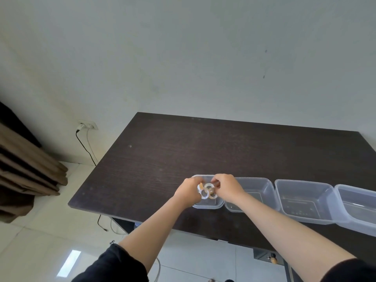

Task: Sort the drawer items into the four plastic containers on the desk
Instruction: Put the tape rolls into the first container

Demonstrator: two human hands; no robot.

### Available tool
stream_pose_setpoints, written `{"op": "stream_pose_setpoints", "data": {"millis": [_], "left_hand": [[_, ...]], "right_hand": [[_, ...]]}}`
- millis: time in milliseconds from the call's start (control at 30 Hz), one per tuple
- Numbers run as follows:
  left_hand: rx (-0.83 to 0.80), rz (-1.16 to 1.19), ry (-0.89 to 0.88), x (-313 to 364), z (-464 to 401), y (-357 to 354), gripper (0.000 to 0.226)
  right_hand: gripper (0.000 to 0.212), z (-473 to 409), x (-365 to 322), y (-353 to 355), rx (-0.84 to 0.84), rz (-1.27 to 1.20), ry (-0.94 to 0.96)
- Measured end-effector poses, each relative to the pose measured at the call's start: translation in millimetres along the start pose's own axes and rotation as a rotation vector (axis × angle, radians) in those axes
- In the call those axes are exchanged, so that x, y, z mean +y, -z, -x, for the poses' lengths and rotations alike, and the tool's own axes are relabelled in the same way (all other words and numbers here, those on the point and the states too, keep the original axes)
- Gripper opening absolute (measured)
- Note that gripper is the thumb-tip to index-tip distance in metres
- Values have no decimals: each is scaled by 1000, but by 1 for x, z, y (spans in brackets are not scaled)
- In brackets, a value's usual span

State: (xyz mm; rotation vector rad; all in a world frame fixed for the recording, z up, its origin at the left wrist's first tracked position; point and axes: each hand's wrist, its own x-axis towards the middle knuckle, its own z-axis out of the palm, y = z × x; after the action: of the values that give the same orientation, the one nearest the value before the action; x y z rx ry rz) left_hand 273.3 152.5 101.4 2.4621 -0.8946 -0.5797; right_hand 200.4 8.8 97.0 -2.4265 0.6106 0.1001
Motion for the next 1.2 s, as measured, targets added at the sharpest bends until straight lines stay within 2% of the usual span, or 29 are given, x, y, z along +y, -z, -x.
{"op": "stream_pose_setpoints", "data": {"millis": [233,400,600,833,1033,1200], "left_hand": [[131,58,-26,9,52,-16,43],[146,132,-31,26,110,-57,41],[18,172,-76,58,162,-124,37],[-140,208,-129,122,188,-205,34],[-263,227,-54,180,187,-272,35],[-377,208,71,213,182,-324,35]], "right_hand": [[15,55,9,2,138,-115,34],[19,123,37,-11,137,-153,-18],[16,215,94,-28,85,-124,-111],[13,291,188,-30,49,-119,-312],[16,313,273,-13,13,-92,-432],[20,297,335,9,-52,-42,-433]]}}
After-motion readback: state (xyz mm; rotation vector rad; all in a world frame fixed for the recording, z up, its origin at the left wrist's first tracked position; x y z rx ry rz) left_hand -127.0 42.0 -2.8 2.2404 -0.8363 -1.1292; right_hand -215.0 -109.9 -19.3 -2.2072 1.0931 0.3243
